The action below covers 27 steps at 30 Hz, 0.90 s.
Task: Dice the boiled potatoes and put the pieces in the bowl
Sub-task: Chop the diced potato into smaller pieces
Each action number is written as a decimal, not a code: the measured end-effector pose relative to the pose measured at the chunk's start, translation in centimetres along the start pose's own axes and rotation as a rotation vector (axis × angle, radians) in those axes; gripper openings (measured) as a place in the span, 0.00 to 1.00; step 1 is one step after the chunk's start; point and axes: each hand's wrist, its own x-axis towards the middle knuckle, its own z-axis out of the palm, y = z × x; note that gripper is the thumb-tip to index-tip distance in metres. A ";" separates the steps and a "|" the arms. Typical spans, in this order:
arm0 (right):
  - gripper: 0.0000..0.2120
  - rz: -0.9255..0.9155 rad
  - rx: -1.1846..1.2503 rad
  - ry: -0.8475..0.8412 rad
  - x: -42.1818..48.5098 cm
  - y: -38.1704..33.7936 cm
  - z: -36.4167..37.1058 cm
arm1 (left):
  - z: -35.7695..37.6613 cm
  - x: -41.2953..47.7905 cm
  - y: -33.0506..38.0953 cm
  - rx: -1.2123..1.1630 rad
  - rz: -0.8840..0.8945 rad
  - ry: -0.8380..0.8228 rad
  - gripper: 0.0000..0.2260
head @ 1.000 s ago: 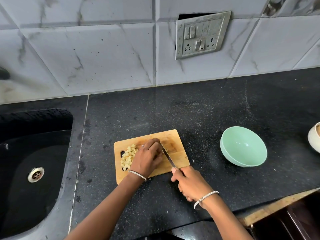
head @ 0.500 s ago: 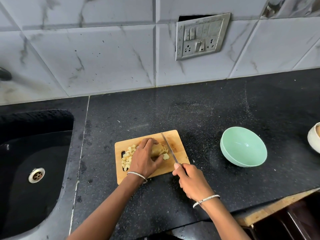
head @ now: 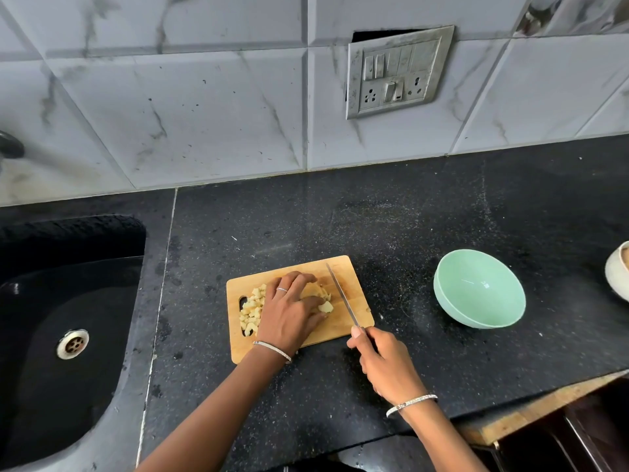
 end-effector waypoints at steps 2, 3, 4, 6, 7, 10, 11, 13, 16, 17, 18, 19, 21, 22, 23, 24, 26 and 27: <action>0.18 0.001 0.002 -0.001 0.1 0.1 0.1 | 0.2 0.1 0.1 0.052 0.035 0.026 0.10; 0.17 0.000 0.005 -0.005 0.1 0.1 0.2 | 0.3 0.2 0.2 0.070 0.064 0.039 0.11; 0.17 -0.001 0.003 -0.010 0.0 0.0 0.2 | 0.4 0.2 0.2 0.078 0.092 0.053 0.11; 0.17 -0.004 -0.003 -0.019 -0.1 0.0 0.2 | 0.5 0.1 0.3 0.068 0.107 0.085 0.11; 0.17 -0.005 -0.005 -0.021 -0.1 0.0 0.2 | 0.4 0.1 0.3 0.054 0.092 0.102 0.11; 0.17 -0.008 -0.006 -0.020 -0.1 -0.1 0.0 | 0.2 0.0 0.5 0.007 0.031 0.141 0.09; 0.17 -0.009 -0.005 -0.020 -0.1 -0.1 0.0 | 0.2 0.0 0.7 -0.009 0.013 0.145 0.09; 0.17 -0.007 -0.011 -0.024 -0.1 -0.1 0.0 | 0.5 -0.1 0.9 -0.058 -0.030 0.145 0.07; 0.18 -0.015 -0.045 -0.035 0.0 0.0 0.1 | 1.0 -0.1 1.2 -0.154 -0.110 0.119 0.06; 0.19 -0.026 -0.065 -0.039 0.1 0.0 0.1 | 1.0 0.0 1.3 -0.190 -0.137 0.110 0.06; 0.20 -0.040 -0.090 -0.045 0.1 0.0 0.1 | 1.0 0.0 1.3 -0.226 -0.162 0.103 0.06; 0.20 -0.054 -0.115 -0.049 0.1 0.0 0.1 | 1.0 0.1 1.3 -0.258 -0.188 0.094 0.07; 0.21 -0.074 -0.148 -0.049 0.1 0.0 0.1 | 0.8 0.1 1.3 -0.308 -0.241 0.064 0.09; 0.21 -0.080 -0.157 -0.048 0.2 0.0 0.2 | 0.7 0.1 1.3 -0.325 -0.266 0.049 0.10; 0.21 -0.085 -0.163 -0.049 0.2 0.1 0.2 | 0.6 0.1 1.3 -0.339 -0.288 0.037 0.11; 0.22 -0.089 -0.166 -0.054 0.2 0.1 0.3 | 0.5 0.1 1.3 -0.350 -0.310 0.025 0.11; 0.21 -0.087 -0.167 -0.070 0.3 0.0 0.4 | 0.4 0.2 1.4 -0.366 -0.339 0.008 0.12; 0.20 -0.084 -0.164 -0.075 0.3 -0.2 0.5 | 0.3 0.2 1.3 -0.373 -0.345 0.004 0.12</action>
